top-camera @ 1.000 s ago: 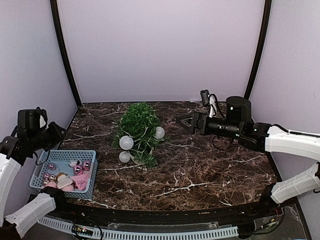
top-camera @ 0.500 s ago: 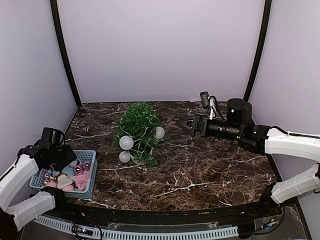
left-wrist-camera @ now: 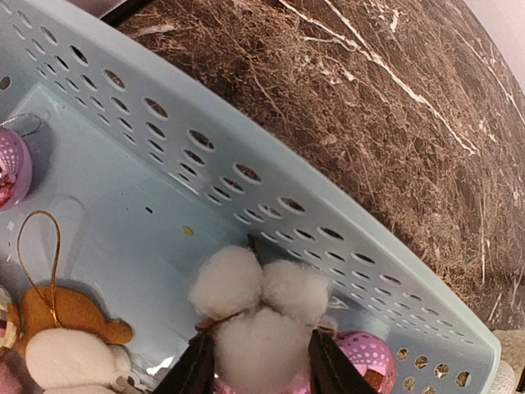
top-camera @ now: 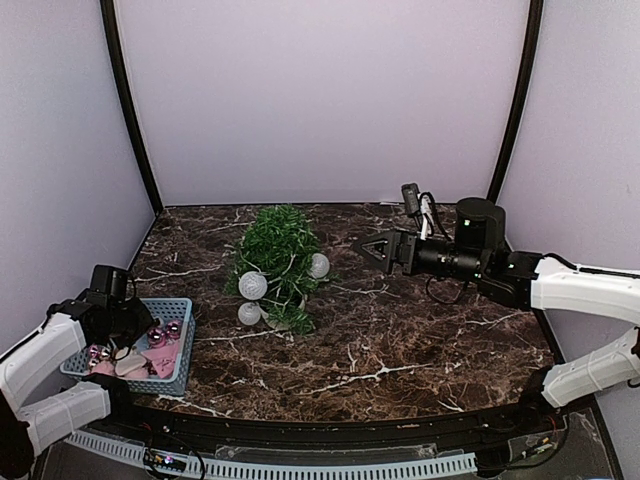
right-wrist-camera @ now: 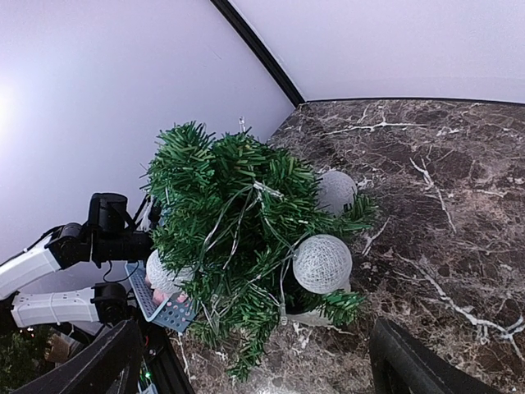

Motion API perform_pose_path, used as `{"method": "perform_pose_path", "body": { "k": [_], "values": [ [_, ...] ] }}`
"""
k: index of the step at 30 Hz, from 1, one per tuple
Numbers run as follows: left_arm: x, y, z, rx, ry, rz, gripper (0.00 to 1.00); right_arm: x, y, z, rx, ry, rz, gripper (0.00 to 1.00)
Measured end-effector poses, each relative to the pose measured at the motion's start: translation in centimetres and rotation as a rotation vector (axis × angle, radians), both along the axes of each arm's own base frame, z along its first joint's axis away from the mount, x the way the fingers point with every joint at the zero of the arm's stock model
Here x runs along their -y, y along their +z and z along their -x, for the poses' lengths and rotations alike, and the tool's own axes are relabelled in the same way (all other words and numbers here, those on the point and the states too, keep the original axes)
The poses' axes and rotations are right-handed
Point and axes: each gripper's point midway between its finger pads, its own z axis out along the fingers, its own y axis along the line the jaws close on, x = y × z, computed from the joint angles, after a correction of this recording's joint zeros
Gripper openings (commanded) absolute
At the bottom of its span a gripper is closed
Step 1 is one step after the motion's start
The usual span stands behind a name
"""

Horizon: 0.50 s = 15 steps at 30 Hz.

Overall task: Decorate the small christmas tree
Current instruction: Pick up the ornament cotton from the bin.

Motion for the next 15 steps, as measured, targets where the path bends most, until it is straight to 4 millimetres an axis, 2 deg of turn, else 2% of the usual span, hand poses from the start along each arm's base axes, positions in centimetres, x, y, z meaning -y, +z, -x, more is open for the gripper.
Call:
{"method": "perform_pose_path", "body": {
  "k": [2, 10, 15],
  "values": [
    [-0.01, -0.06, -0.18, 0.001, 0.002, 0.003, 0.36, 0.0, 0.0, 0.01, 0.0, 0.0, 0.0, 0.98],
    [-0.08, -0.07, -0.76, 0.016, 0.011, 0.01, 0.08, -0.02, 0.01, 0.03, 0.0, 0.002, -0.001, 0.98],
    [-0.26, 0.07, -0.93, 0.025, 0.016, 0.005, 0.0, -0.02, 0.01, 0.04, 0.0, 0.003, -0.001, 0.98]
  ]
}}
